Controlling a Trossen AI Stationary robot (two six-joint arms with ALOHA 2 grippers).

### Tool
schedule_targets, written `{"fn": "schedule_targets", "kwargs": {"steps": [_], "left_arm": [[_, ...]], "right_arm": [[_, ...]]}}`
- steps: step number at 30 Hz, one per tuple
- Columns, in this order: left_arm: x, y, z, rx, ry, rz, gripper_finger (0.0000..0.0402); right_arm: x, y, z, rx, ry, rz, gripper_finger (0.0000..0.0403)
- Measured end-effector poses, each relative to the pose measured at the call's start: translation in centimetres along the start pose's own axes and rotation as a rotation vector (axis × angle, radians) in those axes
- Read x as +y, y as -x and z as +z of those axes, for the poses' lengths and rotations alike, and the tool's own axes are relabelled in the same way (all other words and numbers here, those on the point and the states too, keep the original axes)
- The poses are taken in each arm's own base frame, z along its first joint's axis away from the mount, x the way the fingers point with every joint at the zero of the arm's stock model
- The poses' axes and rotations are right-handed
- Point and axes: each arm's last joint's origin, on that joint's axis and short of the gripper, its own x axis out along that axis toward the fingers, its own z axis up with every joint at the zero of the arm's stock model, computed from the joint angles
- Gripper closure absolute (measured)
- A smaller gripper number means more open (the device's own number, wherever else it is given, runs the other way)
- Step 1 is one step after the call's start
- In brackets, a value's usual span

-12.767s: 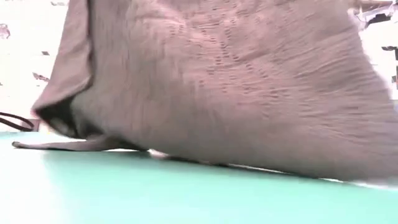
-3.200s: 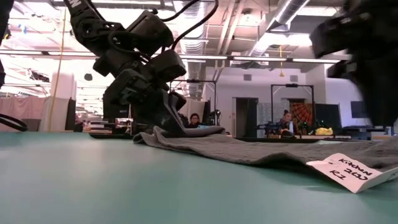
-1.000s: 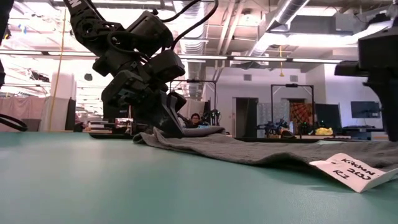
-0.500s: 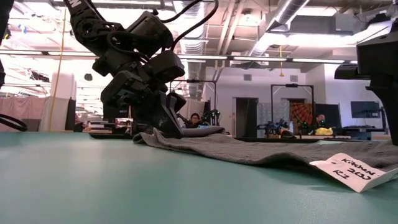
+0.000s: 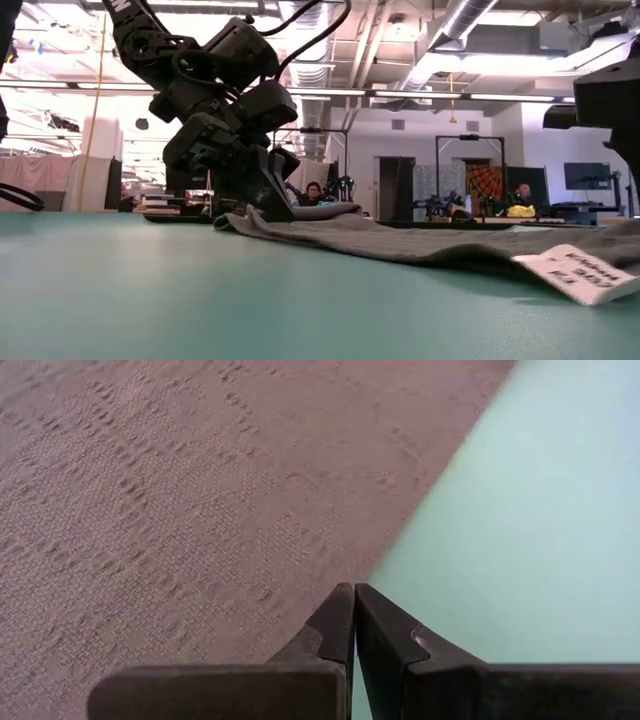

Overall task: Roll towel
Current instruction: Fold the gray towel

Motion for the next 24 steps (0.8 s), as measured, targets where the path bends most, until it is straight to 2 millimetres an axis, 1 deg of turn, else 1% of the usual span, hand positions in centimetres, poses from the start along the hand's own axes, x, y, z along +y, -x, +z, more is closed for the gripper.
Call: {"fn": "schedule_targets", "kwargs": {"steps": [7,13,16,18,21,24], "left_arm": [[-0.1,1.0,1.2,-0.068,-0.015,-0.014,0.0401],[-0.2,2.1,2.1,-0.106,-0.026,-0.005,0.0401],[-0.2,2.3,2.1,-0.098,-0.028,-0.008,0.0401],[-0.3,2.3,2.0,-0.085,-0.024,-0.011,0.0401],[-0.3,2.3,1.9,-0.074,-0.027,-0.013,0.0401],[-0.3,2.3,1.8,-0.068,-0.027,-0.014,0.0401]], "right_arm": [[-0.7,1.4,-0.5,0.063,-0.023,-0.068,0.0393],[-1.0,1.5,-0.9,0.087,-0.067,-0.101,0.0394],[-1.1,1.6,-0.9,0.077,-0.097,-0.134,0.0395],[-0.9,1.6,-1.0,0.088,-0.102,-0.104,0.0394],[-0.6,1.6,-1.1,0.117,-0.105,-0.043,0.0376],[-0.6,1.6,-1.1,0.123,-0.125,-0.039,0.0343]]}}
